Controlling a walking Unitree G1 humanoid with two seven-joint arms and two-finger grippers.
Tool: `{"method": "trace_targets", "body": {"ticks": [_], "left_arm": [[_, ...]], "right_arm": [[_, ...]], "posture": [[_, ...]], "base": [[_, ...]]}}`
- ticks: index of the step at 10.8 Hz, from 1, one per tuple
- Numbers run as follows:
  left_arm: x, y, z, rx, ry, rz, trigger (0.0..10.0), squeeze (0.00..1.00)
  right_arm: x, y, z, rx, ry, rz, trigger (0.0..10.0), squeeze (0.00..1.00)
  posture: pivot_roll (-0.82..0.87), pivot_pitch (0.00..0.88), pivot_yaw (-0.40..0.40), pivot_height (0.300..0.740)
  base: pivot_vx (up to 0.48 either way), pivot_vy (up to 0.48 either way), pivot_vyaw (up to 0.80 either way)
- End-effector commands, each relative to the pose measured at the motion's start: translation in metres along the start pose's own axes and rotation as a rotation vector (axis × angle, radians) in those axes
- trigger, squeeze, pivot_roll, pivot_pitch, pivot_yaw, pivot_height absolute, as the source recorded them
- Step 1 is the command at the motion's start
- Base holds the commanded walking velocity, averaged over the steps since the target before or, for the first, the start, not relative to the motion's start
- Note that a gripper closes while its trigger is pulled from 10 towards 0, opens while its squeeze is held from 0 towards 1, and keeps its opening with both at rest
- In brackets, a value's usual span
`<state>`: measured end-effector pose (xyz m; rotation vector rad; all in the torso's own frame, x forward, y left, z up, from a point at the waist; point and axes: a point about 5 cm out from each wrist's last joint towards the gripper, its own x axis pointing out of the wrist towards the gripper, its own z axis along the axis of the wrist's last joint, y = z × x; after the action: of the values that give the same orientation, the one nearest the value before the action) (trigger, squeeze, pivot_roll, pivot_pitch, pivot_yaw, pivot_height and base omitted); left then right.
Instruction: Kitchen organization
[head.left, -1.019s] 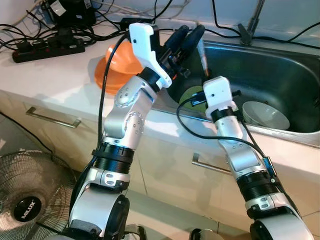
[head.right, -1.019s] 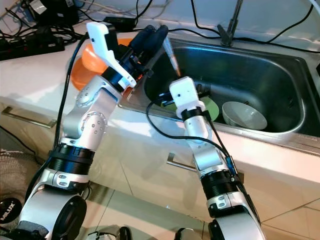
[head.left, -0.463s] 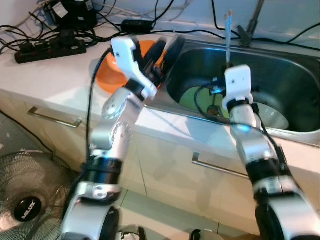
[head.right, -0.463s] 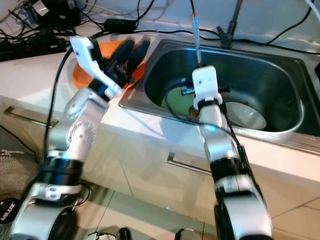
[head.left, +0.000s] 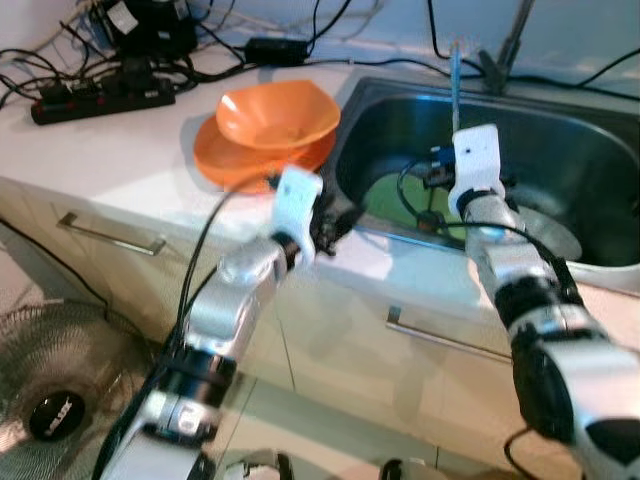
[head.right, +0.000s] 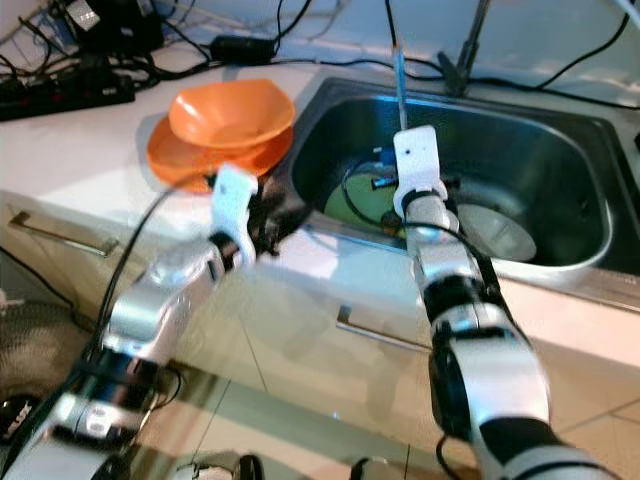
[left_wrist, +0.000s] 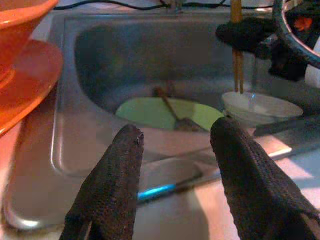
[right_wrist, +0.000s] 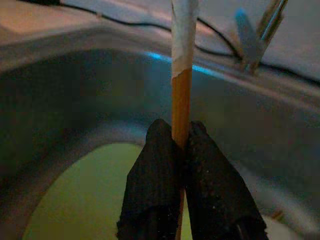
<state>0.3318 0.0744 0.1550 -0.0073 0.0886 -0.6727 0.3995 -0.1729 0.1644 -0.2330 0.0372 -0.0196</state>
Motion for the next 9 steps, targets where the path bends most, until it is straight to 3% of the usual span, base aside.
{"method": "trace_targets", "body": {"ticks": [1, 5, 6, 7, 9], "left_arm": [[-0.002, -0.002, -0.003, 0.011, 0.022, -0.007, 10.0, 0.00], [-0.007, -0.005, -0.003, 0.001, 0.035, -0.008, 10.0, 0.00], [-0.010, -0.003, -0.002, 0.001, 0.035, 0.003, 10.0, 0.00], [-0.010, -0.002, -0.001, 0.002, 0.034, 0.006, 10.0, 0.00], [-0.011, -0.003, 0.000, 0.002, 0.036, 0.009, 10.0, 0.00]], "right_arm": [[0.002, 0.000, 0.002, 0.022, 0.029, 0.005, 10.0, 0.00], [0.002, 0.006, -0.015, 0.079, 0.164, 0.023, 10.0, 0.00], [0.001, 0.008, -0.016, 0.089, 0.174, 0.029, 10.0, 0.84], [0.002, 0.009, -0.015, 0.090, 0.174, 0.027, 10.0, 1.00], [0.002, 0.010, -0.015, 0.094, 0.172, 0.029, 10.0, 1.00]], "posture": [[0.11, 0.045, 0.046, 0.740], [0.14, 0.069, 0.044, 0.740], [0.15, 0.073, 0.043, 0.740], [0.15, 0.077, 0.043, 0.740], [0.15, 0.089, 0.040, 0.740]], "base": [[0.000, 0.000, 0.00], [0.000, 0.000, 0.00], [0.000, 0.000, 0.00], [0.000, 0.000, 0.00], [0.000, 0.000, 0.00]]}}
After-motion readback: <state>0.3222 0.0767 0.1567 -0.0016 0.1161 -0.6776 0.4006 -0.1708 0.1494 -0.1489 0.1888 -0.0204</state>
